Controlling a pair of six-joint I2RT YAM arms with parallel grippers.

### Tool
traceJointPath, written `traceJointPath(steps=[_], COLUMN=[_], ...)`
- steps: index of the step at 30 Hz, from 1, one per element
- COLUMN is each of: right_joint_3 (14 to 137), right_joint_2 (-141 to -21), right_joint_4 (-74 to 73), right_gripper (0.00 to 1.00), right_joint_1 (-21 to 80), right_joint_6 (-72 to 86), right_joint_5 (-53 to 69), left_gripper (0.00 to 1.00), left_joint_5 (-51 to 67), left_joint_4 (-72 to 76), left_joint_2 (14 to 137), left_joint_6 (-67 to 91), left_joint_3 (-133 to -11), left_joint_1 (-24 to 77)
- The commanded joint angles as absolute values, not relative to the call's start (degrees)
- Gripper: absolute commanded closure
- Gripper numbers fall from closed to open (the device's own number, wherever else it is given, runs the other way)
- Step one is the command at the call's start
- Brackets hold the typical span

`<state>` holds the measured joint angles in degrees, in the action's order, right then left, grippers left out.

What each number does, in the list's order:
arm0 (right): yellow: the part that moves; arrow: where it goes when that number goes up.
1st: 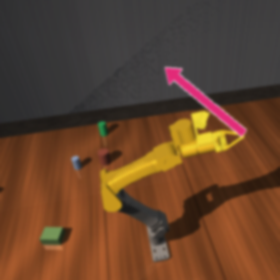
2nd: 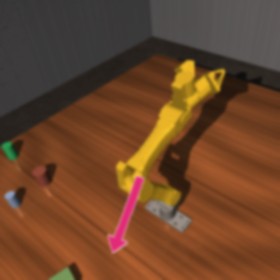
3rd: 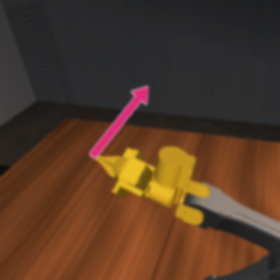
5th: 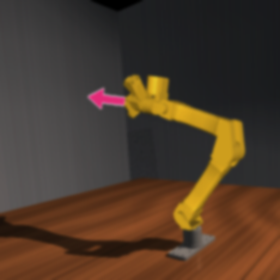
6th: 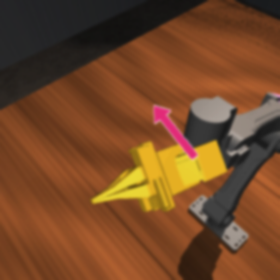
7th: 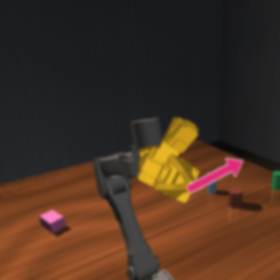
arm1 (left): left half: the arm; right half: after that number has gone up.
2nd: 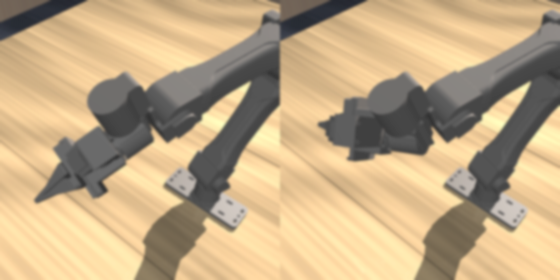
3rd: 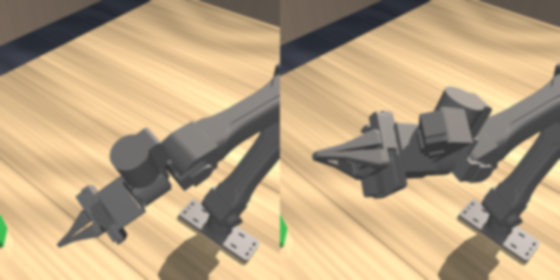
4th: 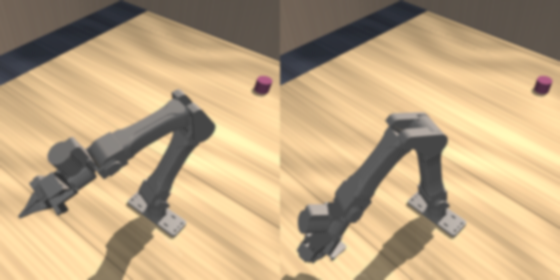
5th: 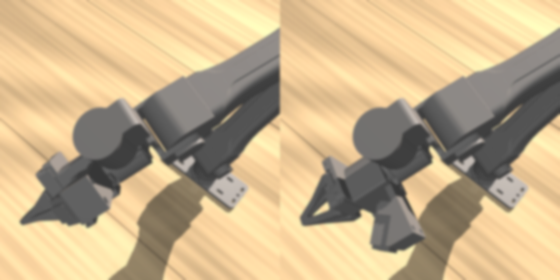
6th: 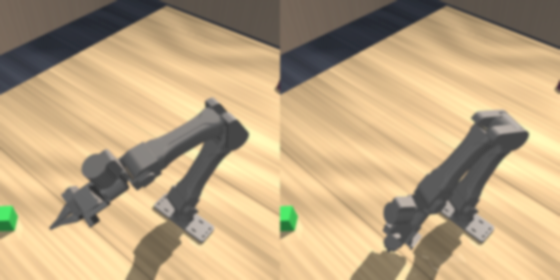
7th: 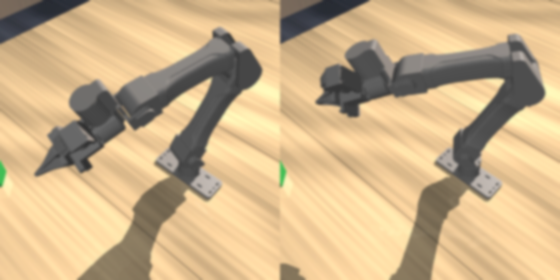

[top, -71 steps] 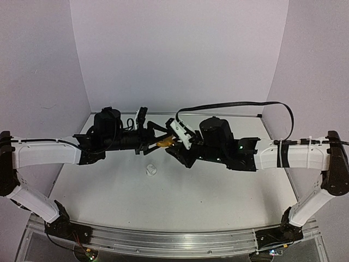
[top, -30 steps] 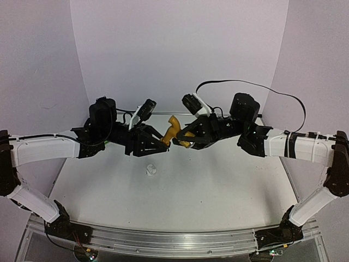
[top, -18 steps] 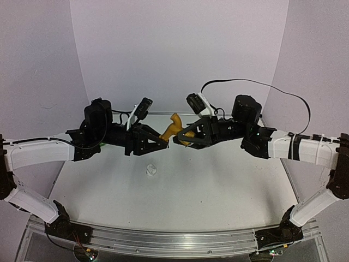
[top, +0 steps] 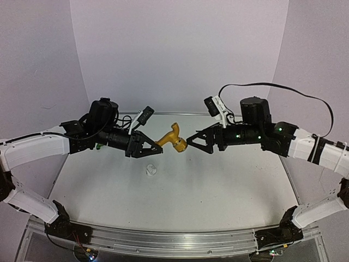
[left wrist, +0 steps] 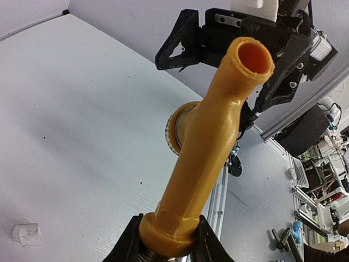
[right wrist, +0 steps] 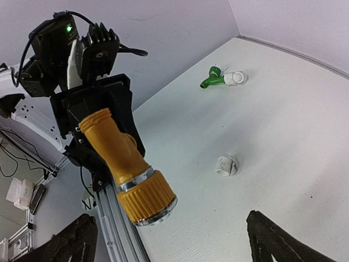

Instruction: Install the water faucets

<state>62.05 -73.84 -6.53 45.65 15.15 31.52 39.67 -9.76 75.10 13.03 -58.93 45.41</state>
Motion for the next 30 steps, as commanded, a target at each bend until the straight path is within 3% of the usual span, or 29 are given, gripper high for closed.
traceJointPath(steps=[1,9,17,25,30], right_joint_3=[68.1,74.4,78.4,83.0,85.2], right_joint_2=[-78.8,-86.2,-90.4,-95.0,-96.8], right_joint_4=[-10.6,-11.8,-14.0,-20.3,-23.6], right_gripper=[0.14,0.4,0.59,0.67,0.67], right_joint_1=[46.0,49.4,52.4,54.2,55.2], right_joint_6=[11.9,9.4,5.8,1.9,0.4], right_joint_5=[38.5,44.8,44.9,45.4,45.9], left_gripper=[1.0,1.0,1.0,1.0,1.0], left_joint_5=[39.5,40.4,42.3,42.5,42.1], left_joint_4=[-13.7,-15.1,-15.3,-15.8,-16.0], left_joint_2=[76.1,77.6,77.8,77.3,76.3], left_joint_6=[11.6,11.9,11.8,11.2,11.0], left_joint_3=[-62.5,-62.8,-62.8,-62.3,-61.5], left_joint_1=[45.6,47.0,47.5,47.5,47.6])
